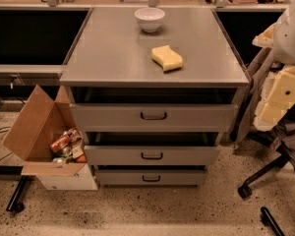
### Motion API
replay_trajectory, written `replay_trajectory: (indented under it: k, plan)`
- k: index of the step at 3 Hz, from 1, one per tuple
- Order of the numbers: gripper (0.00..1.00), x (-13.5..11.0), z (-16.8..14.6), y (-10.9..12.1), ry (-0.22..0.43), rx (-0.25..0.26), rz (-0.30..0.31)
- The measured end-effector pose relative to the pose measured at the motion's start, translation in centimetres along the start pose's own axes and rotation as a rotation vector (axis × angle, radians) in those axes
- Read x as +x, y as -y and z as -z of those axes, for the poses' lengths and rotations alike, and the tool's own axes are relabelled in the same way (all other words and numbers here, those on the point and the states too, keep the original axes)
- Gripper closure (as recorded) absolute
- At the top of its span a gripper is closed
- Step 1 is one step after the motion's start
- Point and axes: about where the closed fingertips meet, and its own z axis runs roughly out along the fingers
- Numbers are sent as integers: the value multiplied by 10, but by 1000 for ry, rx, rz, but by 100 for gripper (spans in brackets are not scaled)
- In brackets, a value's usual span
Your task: Open top drawer
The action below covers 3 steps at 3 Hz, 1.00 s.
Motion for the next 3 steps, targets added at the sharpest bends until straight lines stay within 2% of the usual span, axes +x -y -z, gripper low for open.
replay_trajectory:
  k: [1, 2, 3]
  plan:
    - [0, -1, -7, 0, -2, -3, 13]
    - [0, -6, -52, -5, -17, -39, 87]
    - [0, -7, -113, -16, -35, -101, 170]
